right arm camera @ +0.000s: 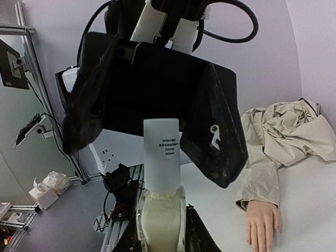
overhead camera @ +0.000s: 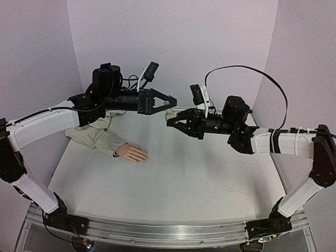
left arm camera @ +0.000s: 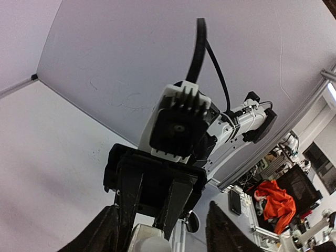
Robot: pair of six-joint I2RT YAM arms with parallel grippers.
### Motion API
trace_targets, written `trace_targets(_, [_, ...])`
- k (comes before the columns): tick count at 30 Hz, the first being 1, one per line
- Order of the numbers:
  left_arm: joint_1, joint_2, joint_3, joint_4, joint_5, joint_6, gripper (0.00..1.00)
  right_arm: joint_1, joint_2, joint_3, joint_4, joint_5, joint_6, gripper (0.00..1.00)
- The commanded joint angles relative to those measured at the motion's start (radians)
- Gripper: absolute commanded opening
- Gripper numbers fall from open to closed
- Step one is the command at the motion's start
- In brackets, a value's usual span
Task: Paint the nails
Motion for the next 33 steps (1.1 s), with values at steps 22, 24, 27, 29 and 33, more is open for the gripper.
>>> trace_targets(22, [-0.062, 0.002, 0.093, -0.204, -0.377, 0.111, 0.00, 0.257, 0.010, 0.153, -0.188, 1.474, -0.336, 0.00])
trace_targets(24, [-0.062, 0.017, 0.119, -0.246, -0.410, 0.107, 0.00, 0.286, 0.028, 0.165, -0.162, 1.565, -0.414, 0.00])
trace_targets(27, [-0.062, 0.022, 0.128, -0.258, -0.404, 0.107, 0.03, 0.288, 0.017, 0.142, -0.123, 1.428, -0.432, 0.00])
trace_targets(29, [-0.060, 0.015, 0.126, -0.257, -0.381, 0.104, 0.22, 0.285, 0.005, 0.115, -0.101, 1.245, -0.458, 0.00])
trace_targets(33, [-0.051, -0.016, 0.105, -0.223, -0.290, 0.116, 0.63, 0.210, -0.020, 0.084, -0.120, 0.820, -0.397, 0.00])
